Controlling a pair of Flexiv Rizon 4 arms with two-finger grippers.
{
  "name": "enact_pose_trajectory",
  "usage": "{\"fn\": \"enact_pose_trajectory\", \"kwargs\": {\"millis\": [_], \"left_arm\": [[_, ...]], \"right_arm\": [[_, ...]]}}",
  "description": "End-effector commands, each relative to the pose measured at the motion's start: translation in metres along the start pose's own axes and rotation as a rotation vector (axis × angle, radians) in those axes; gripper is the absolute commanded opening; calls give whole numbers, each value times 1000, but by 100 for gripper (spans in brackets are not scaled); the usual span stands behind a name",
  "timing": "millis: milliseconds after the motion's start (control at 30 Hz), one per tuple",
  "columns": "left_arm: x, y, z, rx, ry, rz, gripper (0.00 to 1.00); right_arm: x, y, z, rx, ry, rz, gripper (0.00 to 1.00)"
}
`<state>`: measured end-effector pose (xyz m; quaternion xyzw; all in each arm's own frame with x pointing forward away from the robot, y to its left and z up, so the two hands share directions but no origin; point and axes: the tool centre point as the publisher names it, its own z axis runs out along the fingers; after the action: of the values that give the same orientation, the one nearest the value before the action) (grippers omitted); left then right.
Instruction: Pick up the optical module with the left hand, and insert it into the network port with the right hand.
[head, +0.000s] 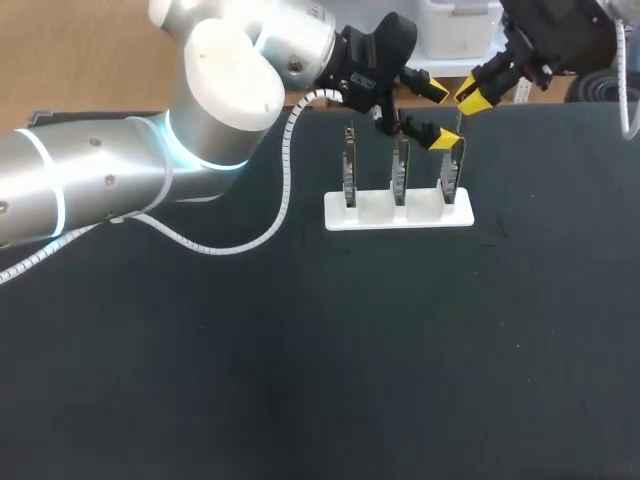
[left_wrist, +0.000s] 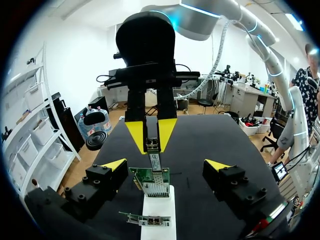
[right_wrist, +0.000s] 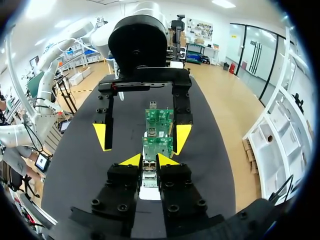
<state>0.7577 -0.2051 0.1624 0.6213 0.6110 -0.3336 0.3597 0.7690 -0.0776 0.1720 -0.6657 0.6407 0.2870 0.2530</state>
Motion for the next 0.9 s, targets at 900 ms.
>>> {"fn": "enact_pose_trajectory", "kwargs": {"millis": [900], "left_arm": [[1, 0, 0, -2, -1, 1, 100]], "right_arm": [[1, 0, 2, 1, 3, 3, 0]]}}
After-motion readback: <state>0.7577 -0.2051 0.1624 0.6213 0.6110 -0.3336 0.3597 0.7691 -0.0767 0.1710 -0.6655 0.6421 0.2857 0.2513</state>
